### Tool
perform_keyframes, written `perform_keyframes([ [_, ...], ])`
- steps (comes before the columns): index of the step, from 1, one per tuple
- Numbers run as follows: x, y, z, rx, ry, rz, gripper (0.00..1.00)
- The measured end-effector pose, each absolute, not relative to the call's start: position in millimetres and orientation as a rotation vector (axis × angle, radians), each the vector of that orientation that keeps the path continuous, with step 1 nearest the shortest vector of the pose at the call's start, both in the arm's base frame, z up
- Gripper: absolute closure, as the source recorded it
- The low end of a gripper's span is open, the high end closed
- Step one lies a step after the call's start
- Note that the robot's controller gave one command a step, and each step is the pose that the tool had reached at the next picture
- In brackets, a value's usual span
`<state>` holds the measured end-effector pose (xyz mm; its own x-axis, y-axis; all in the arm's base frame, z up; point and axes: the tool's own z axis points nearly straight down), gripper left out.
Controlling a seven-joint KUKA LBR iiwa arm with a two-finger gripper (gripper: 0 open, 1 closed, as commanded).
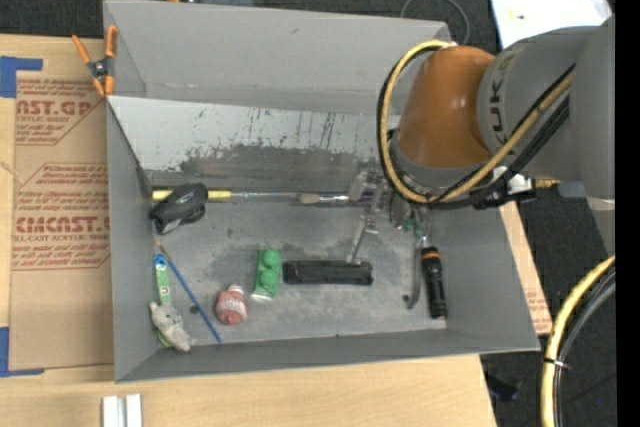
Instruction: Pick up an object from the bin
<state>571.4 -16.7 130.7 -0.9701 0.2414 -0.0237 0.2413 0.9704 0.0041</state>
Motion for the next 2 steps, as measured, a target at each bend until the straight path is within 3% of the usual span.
perform_keyframes([
  [1, 548.5, -38, 70, 0.544, 3.079, 0.005, 0.00],
  [2, 568.7, -8, 70, 0.498, 3.082, 0.006, 0.00],
])
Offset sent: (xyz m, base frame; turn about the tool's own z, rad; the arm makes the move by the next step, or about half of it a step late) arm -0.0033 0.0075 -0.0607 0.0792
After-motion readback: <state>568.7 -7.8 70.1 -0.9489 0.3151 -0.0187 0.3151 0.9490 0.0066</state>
